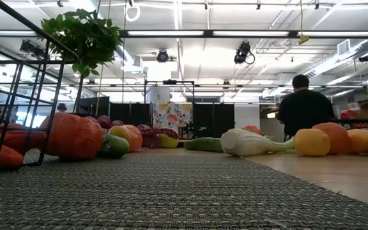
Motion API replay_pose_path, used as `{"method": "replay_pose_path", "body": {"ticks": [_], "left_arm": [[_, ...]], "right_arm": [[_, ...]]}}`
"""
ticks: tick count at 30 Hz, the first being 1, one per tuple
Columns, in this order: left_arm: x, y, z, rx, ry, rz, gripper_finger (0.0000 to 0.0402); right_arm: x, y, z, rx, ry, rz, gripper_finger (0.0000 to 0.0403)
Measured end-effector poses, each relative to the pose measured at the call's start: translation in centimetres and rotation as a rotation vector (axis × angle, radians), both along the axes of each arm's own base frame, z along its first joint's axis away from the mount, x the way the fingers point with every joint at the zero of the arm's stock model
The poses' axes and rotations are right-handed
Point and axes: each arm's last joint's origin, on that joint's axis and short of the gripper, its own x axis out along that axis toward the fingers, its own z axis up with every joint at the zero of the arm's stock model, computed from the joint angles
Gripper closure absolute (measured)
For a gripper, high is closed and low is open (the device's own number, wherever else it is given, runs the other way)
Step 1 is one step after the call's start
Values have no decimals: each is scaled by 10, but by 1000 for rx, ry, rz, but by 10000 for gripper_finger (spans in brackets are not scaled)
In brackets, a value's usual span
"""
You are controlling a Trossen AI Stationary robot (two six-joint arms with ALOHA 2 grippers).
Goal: Build produce basket
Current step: Put the bottom purple eggplant into the wire basket, then put the bottom green cucumber into the wire basket
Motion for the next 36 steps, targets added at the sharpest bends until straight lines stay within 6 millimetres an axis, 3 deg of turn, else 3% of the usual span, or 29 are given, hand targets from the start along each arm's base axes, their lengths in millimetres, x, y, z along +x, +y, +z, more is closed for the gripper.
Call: {"method": "replay_pose_path", "body": {"ticks": [7,18,23,27,36], "left_arm": [[-26,-9,-7,72,170,-77,252],[-31,1,-10,104,299,-162,93],[-27,24,-11,231,348,-198,78],[-14,43,-11,319,308,-347,84],[25,103,-9,408,158,-635,88]], "right_arm": [[-5,4,-3,-43,-2,-24,125],[-10,3,-8,26,46,-126,125],[-15,-9,-17,25,161,-231,125],[-22,-16,-23,62,244,-342,125],[-30,-10,-28,227,290,-495,125]]}}
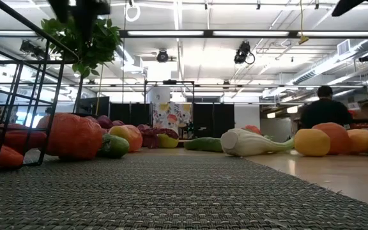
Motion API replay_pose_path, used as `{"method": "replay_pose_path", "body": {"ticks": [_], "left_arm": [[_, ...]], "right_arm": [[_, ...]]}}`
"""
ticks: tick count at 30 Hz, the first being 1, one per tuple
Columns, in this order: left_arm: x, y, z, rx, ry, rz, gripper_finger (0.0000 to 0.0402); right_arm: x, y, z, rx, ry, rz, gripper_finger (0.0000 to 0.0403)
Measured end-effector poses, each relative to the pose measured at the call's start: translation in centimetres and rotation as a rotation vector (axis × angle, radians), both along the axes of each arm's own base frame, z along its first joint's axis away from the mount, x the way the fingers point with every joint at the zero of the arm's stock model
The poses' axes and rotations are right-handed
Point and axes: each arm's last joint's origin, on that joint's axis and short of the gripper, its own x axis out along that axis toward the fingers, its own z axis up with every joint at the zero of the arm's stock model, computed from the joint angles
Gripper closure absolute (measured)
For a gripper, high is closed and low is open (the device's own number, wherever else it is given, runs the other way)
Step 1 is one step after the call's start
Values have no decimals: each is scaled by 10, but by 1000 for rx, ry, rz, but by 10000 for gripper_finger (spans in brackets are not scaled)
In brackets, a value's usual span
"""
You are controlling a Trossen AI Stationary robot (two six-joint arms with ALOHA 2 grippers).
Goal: Build produce basket
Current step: Put the bottom green cucumber into the wire basket
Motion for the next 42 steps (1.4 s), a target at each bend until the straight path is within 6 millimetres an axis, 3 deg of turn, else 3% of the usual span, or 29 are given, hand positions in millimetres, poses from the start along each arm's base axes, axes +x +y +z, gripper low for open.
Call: {"method": "replay_pose_path", "body": {"ticks": [4,11,18,25,33,42], "left_arm": [[10,28,-14,-71,-23,-57,88],[-10,61,-57,-105,56,-44,88],[-24,66,-99,-115,19,-61,88],[-19,70,-123,-66,-94,-67,88],[-32,74,-154,-97,-81,-36,88],[-32,76,-167,-32,-155,-38,88]], "right_arm": [[-1,3,-2,49,24,-24,125],[-2,4,-6,39,53,-34,125],[-3,-5,-8,-50,72,-73,125],[0,-10,-9,-69,113,-34,125],[-2,-13,-10,-62,200,35,132],[-2,-14,-10,-84,191,28,133]]}}
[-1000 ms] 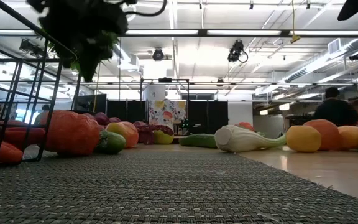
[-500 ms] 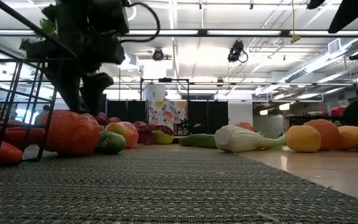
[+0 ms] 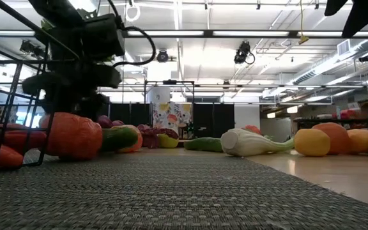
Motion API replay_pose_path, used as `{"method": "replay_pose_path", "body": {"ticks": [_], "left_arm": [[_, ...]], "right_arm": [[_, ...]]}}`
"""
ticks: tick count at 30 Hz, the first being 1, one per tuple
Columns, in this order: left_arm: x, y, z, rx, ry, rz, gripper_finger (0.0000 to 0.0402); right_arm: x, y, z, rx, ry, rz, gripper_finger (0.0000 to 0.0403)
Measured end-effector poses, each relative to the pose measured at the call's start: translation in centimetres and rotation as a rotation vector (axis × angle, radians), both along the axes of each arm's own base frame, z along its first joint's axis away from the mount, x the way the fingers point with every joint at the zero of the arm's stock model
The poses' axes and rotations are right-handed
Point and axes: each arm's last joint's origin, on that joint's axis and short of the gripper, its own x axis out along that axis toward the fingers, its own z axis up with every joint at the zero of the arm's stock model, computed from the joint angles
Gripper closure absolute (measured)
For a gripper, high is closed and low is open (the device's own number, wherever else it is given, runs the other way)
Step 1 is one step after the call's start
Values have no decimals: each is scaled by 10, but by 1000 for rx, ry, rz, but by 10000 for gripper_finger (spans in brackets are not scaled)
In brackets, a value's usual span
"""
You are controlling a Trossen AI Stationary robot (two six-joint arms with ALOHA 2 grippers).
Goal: Build produce basket
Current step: Put the bottom green cucumber into the wire basket
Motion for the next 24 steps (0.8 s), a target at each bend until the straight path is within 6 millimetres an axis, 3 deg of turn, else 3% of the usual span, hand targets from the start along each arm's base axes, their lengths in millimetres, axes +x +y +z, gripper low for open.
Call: {"method": "replay_pose_path", "body": {"ticks": [11,15,24], "left_arm": [[3,0,-12,-20,42,42,104],[3,0,-12,-39,45,97,153],[2,0,-8,-88,45,232,304]], "right_arm": [[-4,-2,-1,-28,50,22,133],[-4,-3,-1,-32,61,27,134],[-5,-3,-1,-21,74,30,134]]}}
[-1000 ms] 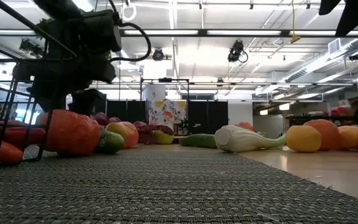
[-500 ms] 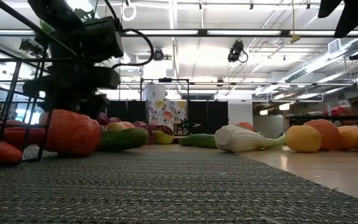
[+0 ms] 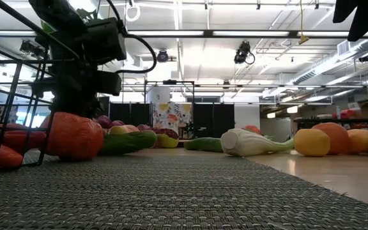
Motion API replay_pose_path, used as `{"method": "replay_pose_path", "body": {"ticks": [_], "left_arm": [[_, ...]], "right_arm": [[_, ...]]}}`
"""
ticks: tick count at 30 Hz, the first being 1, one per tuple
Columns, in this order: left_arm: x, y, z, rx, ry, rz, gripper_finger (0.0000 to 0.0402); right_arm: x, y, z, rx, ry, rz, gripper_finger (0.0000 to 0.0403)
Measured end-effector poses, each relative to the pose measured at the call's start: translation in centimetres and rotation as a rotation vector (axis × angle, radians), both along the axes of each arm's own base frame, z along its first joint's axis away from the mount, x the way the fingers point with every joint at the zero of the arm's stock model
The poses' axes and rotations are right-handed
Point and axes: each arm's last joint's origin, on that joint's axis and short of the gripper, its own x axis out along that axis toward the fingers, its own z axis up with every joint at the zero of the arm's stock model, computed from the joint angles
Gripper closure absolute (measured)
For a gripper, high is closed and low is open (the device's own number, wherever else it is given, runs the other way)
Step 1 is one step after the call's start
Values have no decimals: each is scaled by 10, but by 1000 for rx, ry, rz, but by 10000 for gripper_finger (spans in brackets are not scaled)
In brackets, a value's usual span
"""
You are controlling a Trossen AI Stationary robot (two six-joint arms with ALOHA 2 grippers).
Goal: Build produce basket
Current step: Put the bottom green cucumber into the wire basket
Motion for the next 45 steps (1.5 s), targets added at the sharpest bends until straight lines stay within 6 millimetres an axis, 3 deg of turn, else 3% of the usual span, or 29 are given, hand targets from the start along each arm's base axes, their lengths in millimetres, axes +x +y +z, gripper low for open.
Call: {"method": "replay_pose_path", "body": {"ticks": [4,13,19,25,35,45], "left_arm": [[7,0,22,-37,-40,24,325],[20,-9,116,-53,-188,15,297],[13,-36,178,-117,-178,-49,309],[-7,-68,216,-221,-114,30,308],[-38,-130,219,-235,-54,-41,306],[-85,-176,169,-211,120,53,301]], "right_arm": [[-1,2,0,33,28,11,134],[-3,3,-1,29,37,18,134],[-4,8,0,83,28,-4,134],[-4,22,1,188,-18,31,134],[-13,41,3,278,-84,-26,134],[-21,54,6,292,-140,28,134]]}}
